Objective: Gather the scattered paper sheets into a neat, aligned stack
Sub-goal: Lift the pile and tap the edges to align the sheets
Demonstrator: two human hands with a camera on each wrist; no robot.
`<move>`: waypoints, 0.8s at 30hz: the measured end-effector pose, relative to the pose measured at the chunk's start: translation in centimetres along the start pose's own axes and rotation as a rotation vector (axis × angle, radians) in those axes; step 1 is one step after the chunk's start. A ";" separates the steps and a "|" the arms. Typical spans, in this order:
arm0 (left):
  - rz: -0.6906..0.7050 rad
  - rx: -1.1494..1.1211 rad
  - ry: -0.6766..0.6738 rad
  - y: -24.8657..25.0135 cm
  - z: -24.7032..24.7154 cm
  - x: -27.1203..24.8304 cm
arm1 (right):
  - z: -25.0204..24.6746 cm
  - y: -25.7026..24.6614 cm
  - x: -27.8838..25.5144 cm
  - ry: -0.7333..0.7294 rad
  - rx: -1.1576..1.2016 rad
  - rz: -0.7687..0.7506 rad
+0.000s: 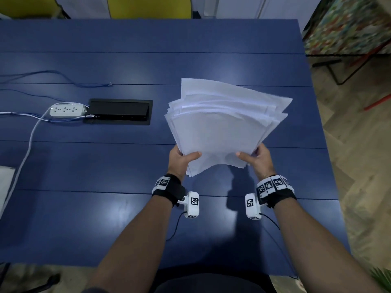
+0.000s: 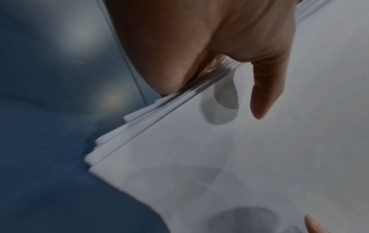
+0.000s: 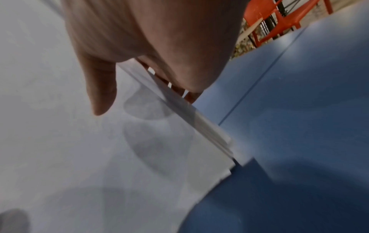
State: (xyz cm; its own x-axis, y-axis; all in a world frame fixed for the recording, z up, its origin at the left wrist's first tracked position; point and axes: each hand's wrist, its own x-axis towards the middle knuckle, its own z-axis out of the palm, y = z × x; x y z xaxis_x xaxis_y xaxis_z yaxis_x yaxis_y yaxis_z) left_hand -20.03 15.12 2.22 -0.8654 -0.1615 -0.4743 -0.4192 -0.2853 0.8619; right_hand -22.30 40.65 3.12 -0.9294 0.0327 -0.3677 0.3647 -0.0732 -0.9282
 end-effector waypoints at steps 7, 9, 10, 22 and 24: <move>0.212 -0.002 -0.105 6.8 0.5 -1.7 | -0.4 -6.3 -1.4 -0.032 0.101 -0.217; 0.245 0.022 -0.110 7.8 1.1 -2.1 | 0.4 -7.6 -2.4 -0.081 0.095 -0.266; 0.255 0.031 -0.110 8.0 1.4 -2.3 | 0.7 -7.9 -2.8 -0.093 0.093 -0.283; 0.334 -0.055 -0.042 8.8 3.3 -5.3 | 0.9 -9.6 -3.9 0.017 0.095 -0.380; 0.380 -0.106 0.017 9.5 4.2 -5.9 | 0.6 -9.3 -3.9 0.007 0.094 -0.355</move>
State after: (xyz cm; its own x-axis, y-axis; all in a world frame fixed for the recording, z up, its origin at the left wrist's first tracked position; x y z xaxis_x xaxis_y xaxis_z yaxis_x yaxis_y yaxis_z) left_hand -20.03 17.30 13.92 -0.9484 -0.2898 -0.1288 -0.0383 -0.2985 0.9537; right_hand -22.13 40.57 13.25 -0.9966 0.0792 -0.0244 0.0125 -0.1469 -0.9891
